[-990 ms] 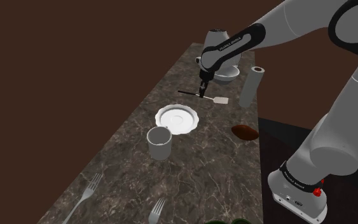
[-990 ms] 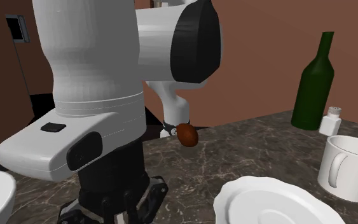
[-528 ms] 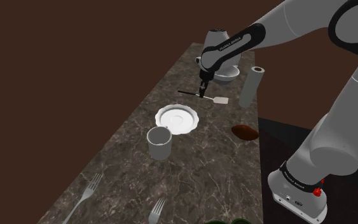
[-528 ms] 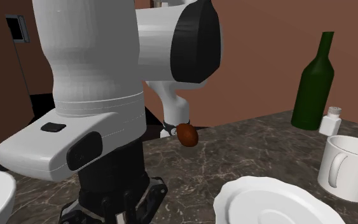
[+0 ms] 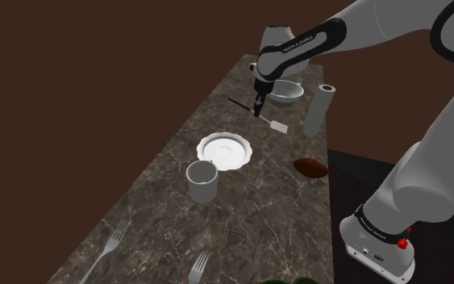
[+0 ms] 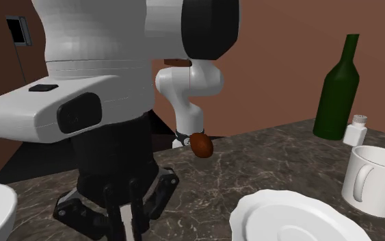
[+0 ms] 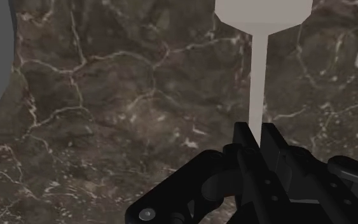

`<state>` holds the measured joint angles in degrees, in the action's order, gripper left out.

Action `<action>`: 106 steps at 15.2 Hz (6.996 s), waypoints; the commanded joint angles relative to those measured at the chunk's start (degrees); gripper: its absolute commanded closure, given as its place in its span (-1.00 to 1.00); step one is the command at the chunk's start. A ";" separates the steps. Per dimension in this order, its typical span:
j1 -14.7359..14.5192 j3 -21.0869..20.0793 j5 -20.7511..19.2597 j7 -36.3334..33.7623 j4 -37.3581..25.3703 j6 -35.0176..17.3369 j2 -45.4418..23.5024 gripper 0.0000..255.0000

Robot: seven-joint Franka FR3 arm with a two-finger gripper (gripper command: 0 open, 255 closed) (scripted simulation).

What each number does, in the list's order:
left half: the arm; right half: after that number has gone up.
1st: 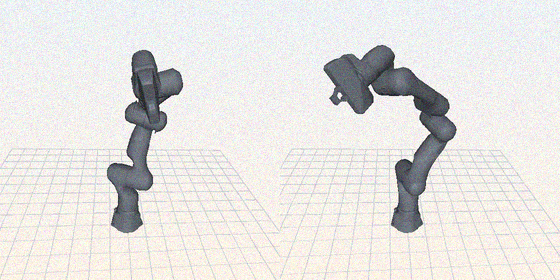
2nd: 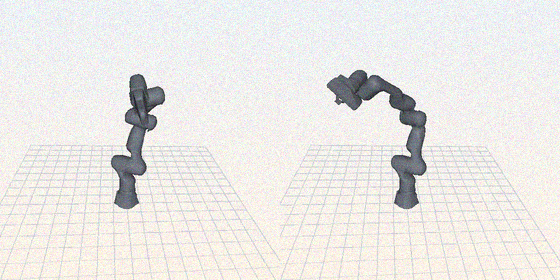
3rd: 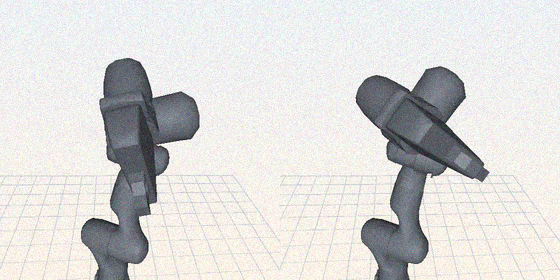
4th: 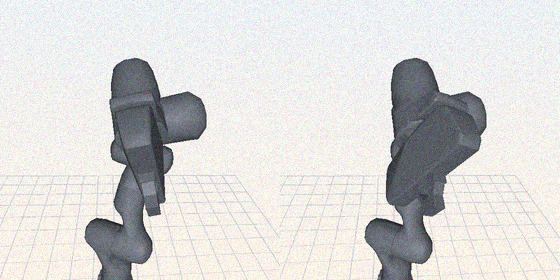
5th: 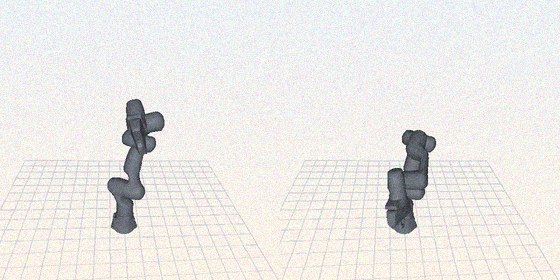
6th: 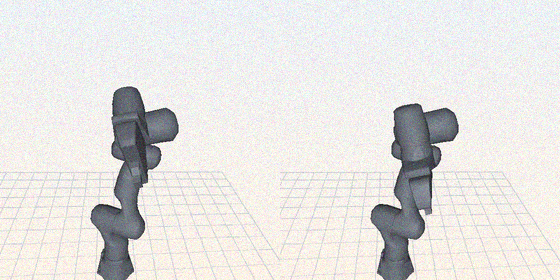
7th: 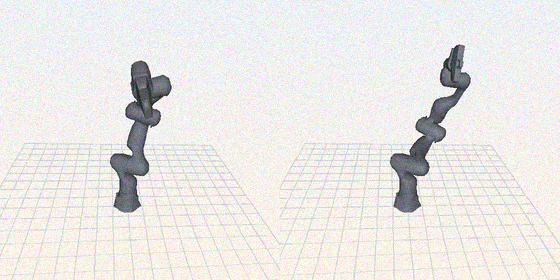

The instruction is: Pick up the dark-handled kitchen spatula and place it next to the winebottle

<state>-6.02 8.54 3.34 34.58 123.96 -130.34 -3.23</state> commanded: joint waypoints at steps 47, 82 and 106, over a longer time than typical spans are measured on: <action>-0.08 -0.02 -1.59 -2.11 -31.31 36.61 5.37 1.00; -6.11 -8.68 -2.09 -17.15 -28.55 51.62 23.55 1.00; -13.11 -31.13 11.30 -46.77 -17.86 57.88 43.56 1.00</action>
<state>-18.81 -21.72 13.85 -10.84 106.14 -73.04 39.56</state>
